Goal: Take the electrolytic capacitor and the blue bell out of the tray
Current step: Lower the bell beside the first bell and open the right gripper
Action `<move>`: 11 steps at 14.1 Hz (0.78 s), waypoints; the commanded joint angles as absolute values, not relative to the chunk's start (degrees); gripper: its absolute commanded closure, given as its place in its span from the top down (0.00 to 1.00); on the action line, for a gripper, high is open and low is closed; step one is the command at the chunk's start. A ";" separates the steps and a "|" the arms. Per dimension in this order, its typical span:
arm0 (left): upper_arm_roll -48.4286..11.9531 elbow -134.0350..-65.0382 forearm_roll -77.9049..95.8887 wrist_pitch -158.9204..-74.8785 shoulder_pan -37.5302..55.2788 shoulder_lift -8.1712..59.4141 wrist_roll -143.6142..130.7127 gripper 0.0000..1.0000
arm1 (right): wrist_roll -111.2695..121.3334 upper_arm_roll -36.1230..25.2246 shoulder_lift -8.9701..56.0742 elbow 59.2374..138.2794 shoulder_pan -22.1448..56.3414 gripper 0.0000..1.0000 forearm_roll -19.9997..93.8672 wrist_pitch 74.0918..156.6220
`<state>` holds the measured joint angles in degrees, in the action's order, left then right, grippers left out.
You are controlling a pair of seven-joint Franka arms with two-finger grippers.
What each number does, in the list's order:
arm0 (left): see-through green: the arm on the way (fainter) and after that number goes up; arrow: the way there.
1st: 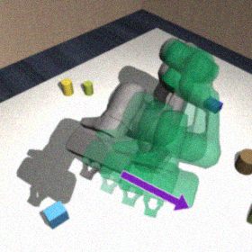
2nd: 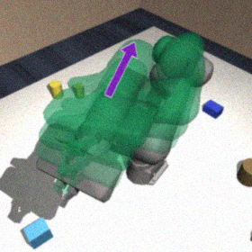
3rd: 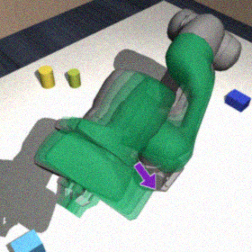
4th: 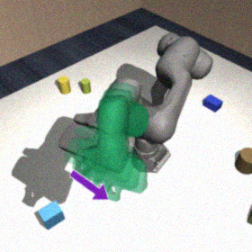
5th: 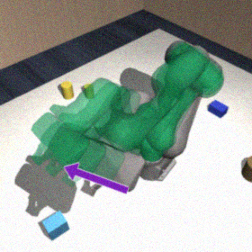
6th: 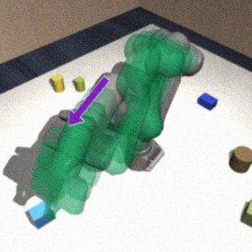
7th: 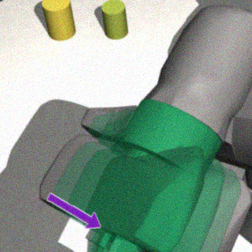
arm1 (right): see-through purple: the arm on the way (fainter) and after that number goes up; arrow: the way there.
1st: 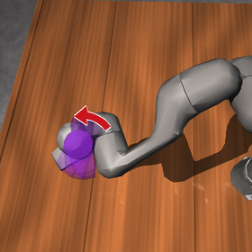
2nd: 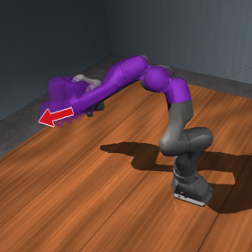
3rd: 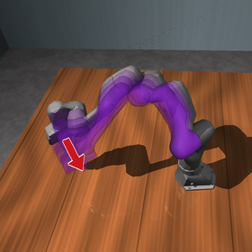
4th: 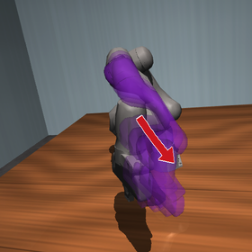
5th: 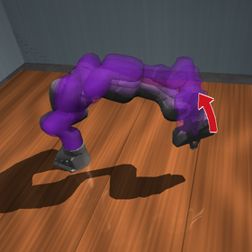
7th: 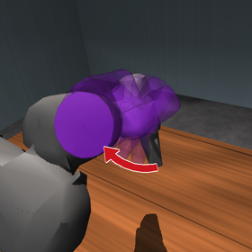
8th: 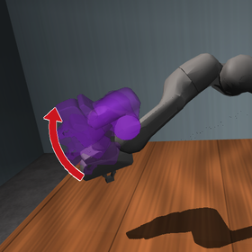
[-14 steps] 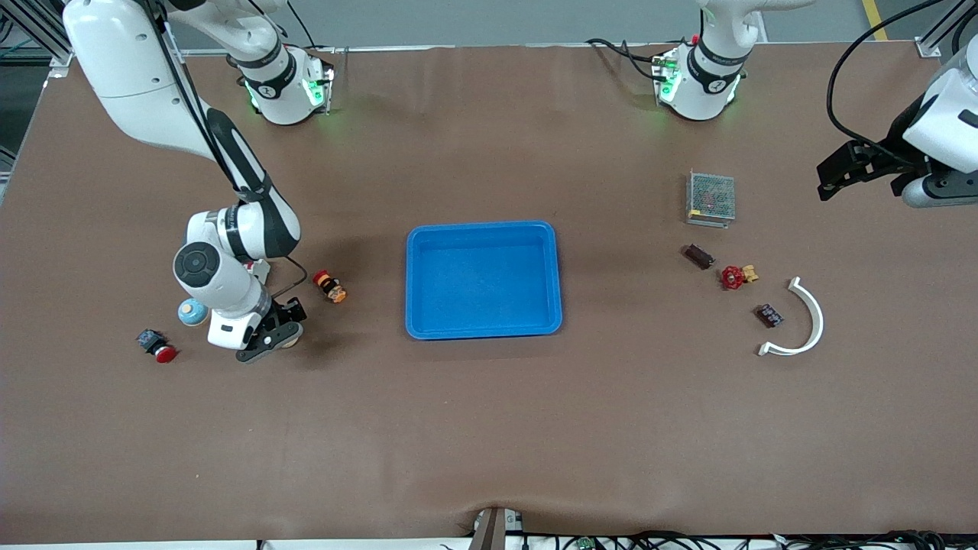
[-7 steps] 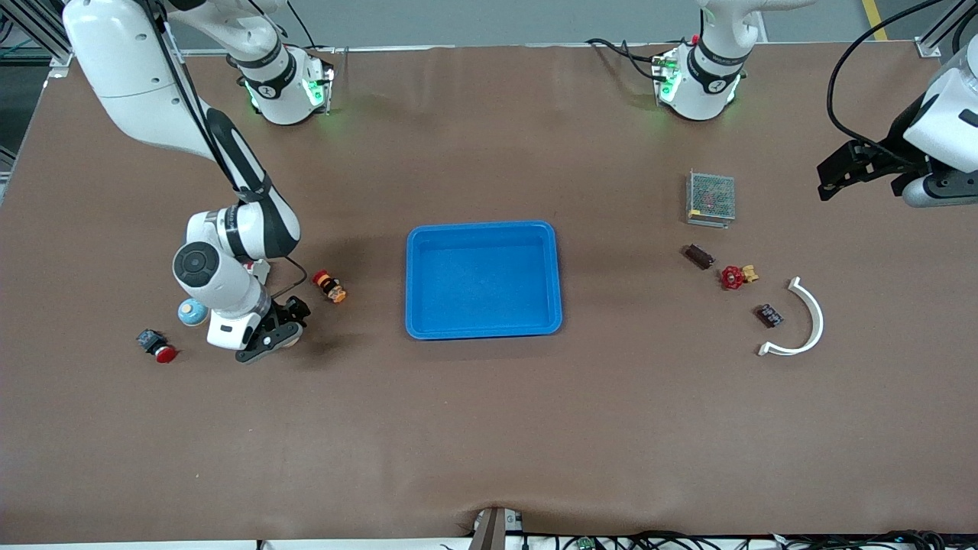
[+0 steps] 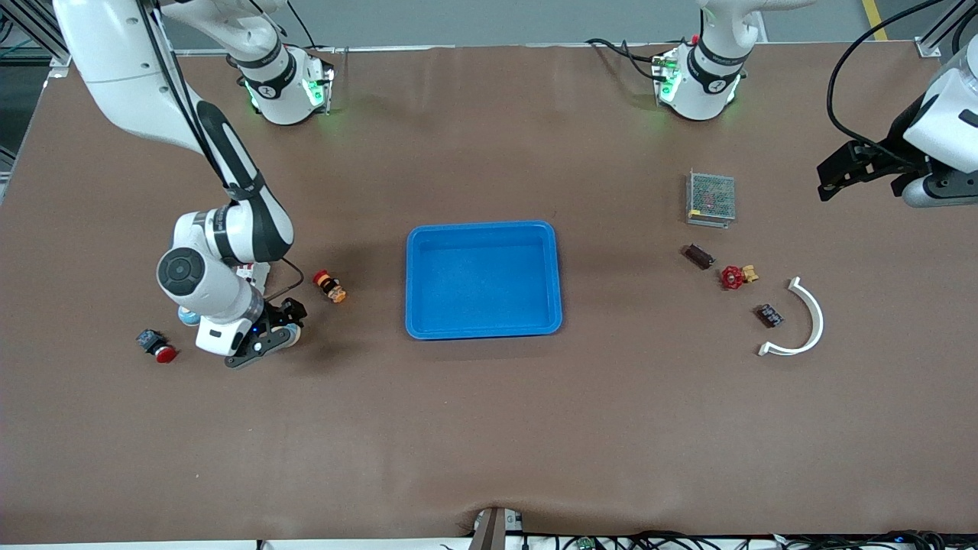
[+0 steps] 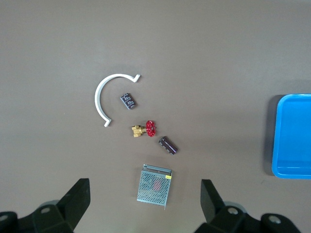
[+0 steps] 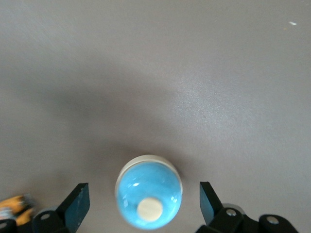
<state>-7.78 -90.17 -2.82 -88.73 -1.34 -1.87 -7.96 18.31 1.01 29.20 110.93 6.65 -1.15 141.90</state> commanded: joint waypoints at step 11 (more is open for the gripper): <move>-7.73 -90.26 -1.67 -89.56 -1.32 -2.11 -7.38 1.00 | 2.03 1.41 -0.15 111.80 9.67 1.00 -0.44 107.07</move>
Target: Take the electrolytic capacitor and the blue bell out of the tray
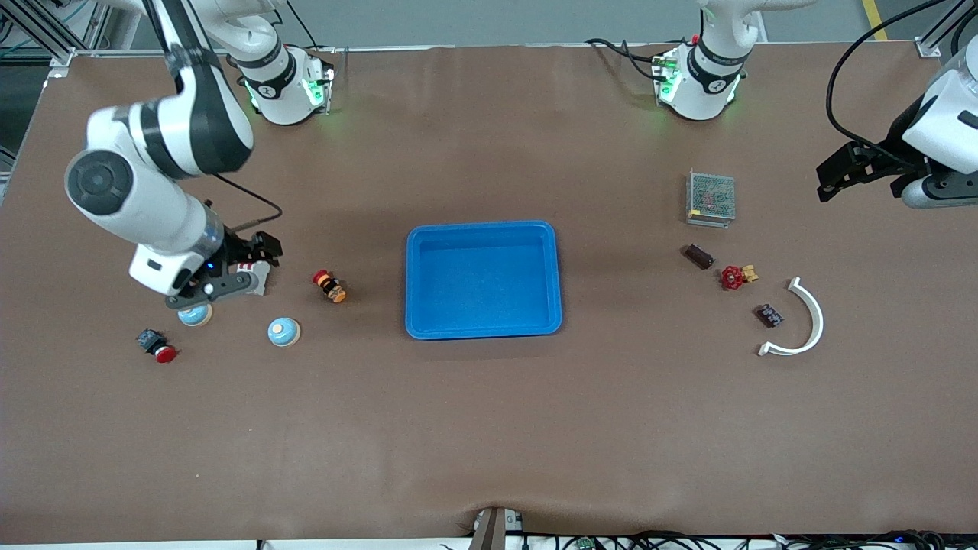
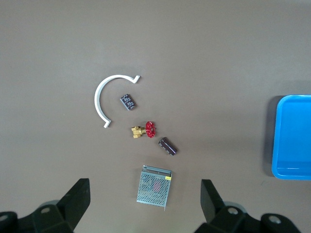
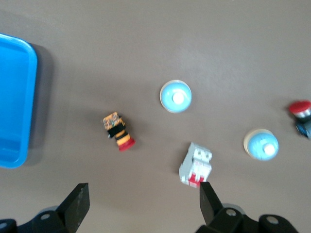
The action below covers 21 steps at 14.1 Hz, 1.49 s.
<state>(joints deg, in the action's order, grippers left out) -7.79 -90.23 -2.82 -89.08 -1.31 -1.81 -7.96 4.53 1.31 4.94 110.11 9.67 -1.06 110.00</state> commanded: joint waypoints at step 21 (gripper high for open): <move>-7.65 -90.26 -1.76 -89.12 -1.58 -2.29 -6.07 1.00 | 2.72 0.79 -8.18 93.61 -1.84 1.00 -0.79 91.14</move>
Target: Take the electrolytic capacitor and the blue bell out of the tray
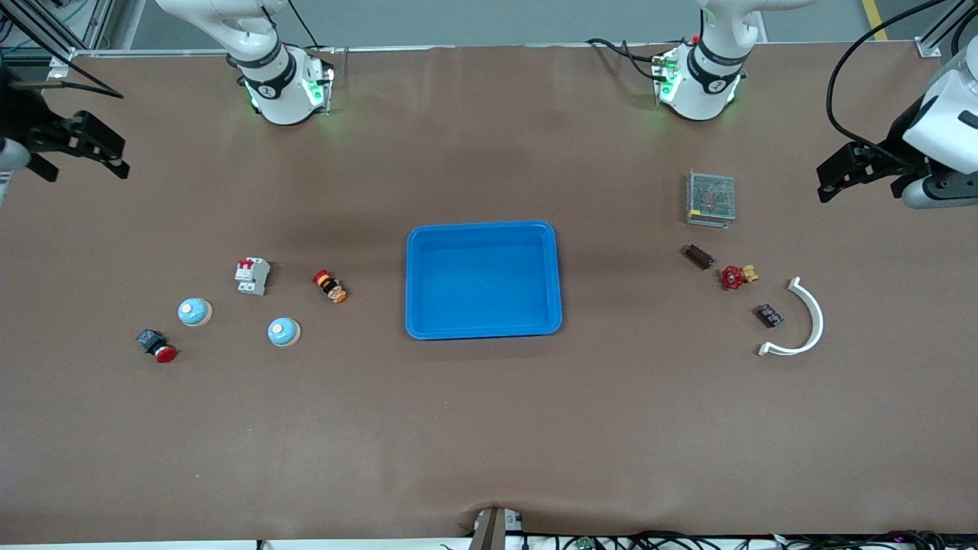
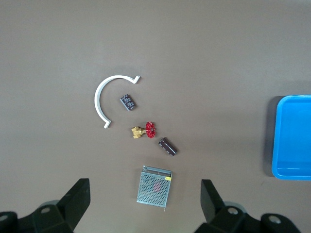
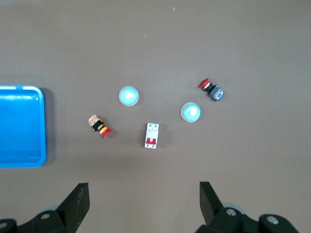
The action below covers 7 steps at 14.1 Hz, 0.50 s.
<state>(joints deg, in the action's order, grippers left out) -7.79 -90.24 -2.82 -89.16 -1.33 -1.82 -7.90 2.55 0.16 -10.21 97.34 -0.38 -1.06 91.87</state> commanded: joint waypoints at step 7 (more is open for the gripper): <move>-7.29 -90.18 -1.76 -89.12 -1.58 -2.29 -6.06 1.00 | 2.72 0.88 -6.15 91.67 -3.08 1.00 -0.79 90.88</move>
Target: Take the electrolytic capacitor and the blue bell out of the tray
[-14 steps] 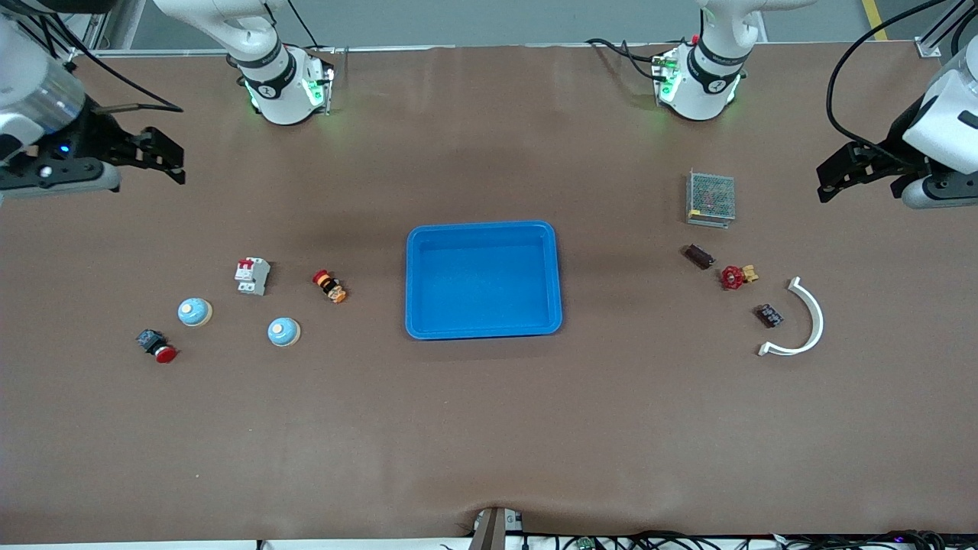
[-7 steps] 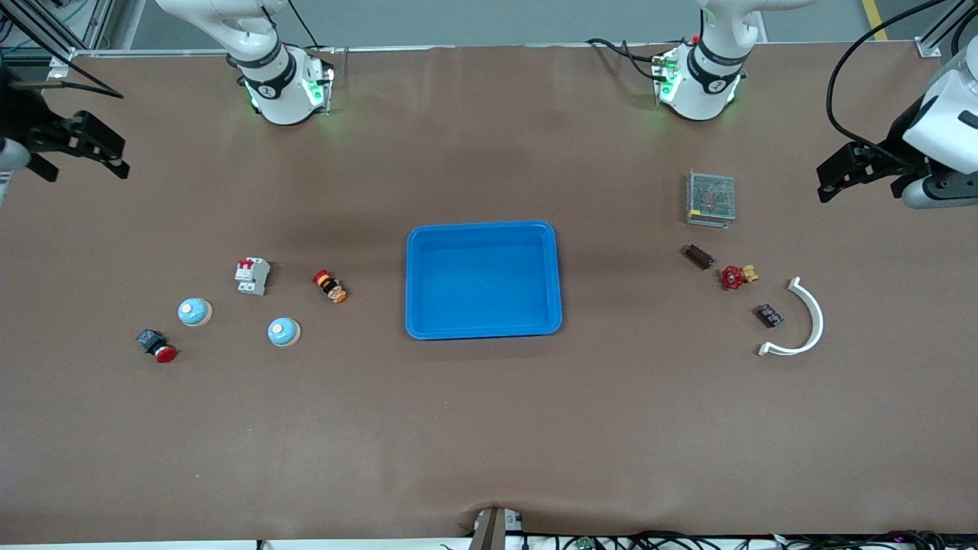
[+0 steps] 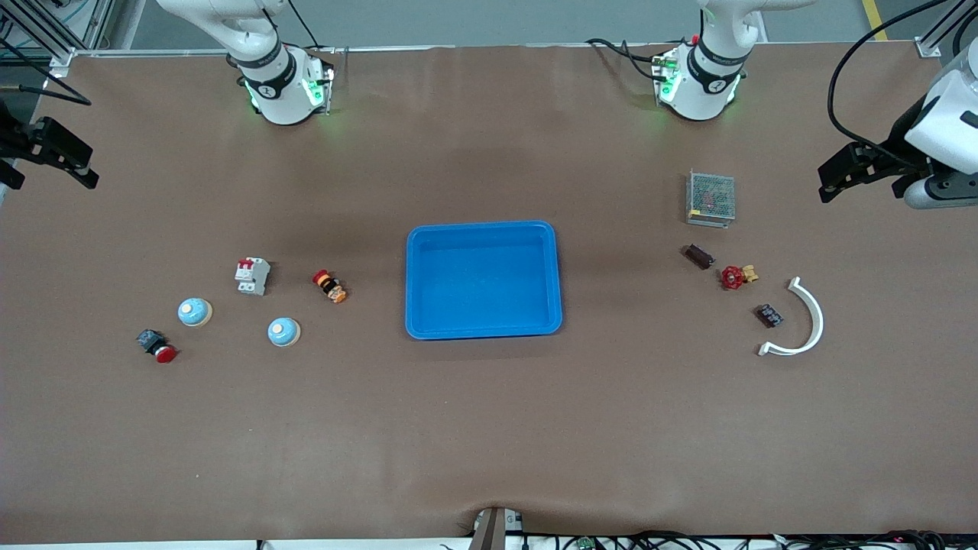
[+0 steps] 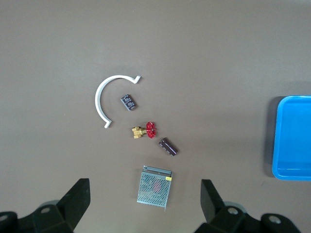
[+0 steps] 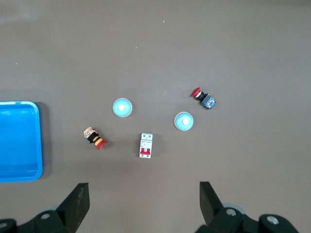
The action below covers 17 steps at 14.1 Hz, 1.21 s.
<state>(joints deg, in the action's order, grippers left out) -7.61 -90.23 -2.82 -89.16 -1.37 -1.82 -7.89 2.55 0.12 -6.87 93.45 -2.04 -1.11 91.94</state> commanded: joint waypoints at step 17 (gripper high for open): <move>-7.21 -88.51 -2.20 -88.07 -1.58 -2.11 -6.24 1.00 | 2.64 0.35 -2.04 89.49 -3.43 1.00 -0.26 87.82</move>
<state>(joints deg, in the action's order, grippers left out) -7.49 -89.10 -2.82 -88.98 -1.42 -1.83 -7.89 2.55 -0.17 -5.62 93.23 -2.18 -1.07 90.64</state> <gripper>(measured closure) 0.000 0.000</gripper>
